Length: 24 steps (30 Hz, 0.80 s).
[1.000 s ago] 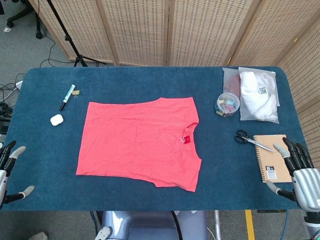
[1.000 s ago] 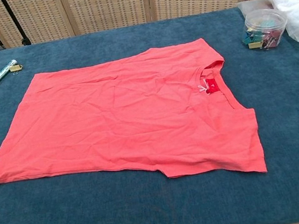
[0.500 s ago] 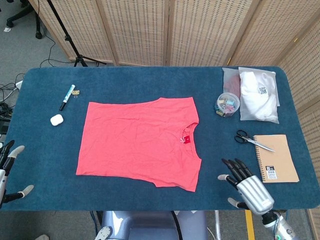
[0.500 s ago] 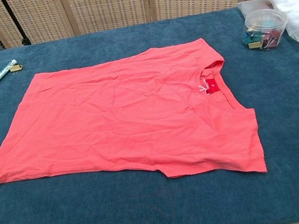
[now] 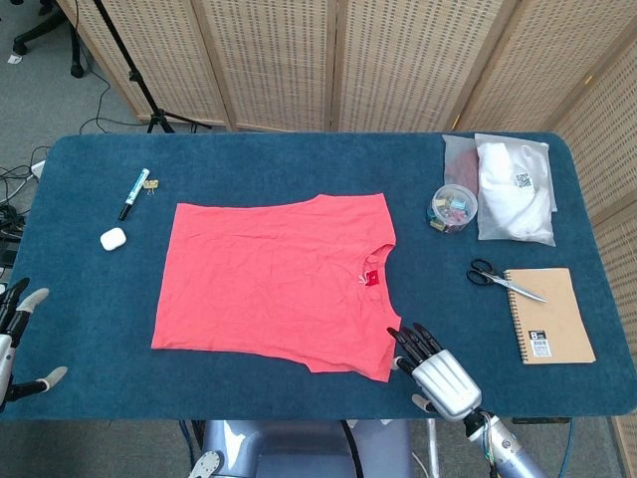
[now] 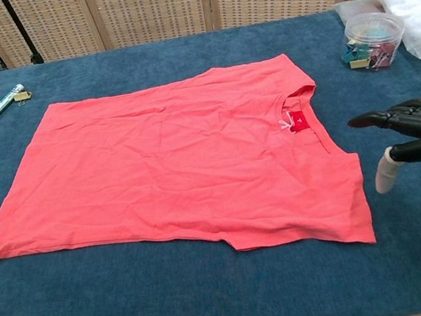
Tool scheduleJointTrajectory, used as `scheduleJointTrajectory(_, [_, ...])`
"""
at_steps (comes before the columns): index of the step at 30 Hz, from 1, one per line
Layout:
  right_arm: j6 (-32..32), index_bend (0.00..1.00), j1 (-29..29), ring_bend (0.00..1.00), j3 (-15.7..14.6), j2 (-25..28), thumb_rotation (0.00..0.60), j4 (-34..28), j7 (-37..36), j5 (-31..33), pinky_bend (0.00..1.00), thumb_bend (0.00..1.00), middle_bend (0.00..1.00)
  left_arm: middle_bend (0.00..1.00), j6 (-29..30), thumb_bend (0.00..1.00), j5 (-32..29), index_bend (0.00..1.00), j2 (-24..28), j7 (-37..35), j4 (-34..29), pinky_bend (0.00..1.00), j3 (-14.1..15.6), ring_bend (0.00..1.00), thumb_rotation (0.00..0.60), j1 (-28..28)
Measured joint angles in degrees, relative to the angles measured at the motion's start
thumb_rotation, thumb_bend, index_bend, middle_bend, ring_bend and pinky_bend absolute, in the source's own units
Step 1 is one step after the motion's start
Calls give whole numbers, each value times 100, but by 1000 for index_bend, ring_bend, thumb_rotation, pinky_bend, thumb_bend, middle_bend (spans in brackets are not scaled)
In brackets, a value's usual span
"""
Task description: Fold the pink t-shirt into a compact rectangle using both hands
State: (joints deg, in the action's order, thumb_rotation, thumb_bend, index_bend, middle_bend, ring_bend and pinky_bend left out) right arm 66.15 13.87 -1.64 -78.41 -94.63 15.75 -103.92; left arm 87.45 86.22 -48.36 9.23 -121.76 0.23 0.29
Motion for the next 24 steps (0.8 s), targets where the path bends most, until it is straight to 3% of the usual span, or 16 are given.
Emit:
scheduleJointTrajectory(13, [-753,365,310,0,298,-654,600,-241,1560,1028,0,209,0,0,-64,0,-119,0,-24,45,5,0,-29,0,600,-44])
scheduleJointTrajectory(24, [-925,365,474,0,376,-1228,600,-143,2447,1673,0,238,0,0,-88,0,-193,0,-15,24,5,0,-48,0,600,-65])
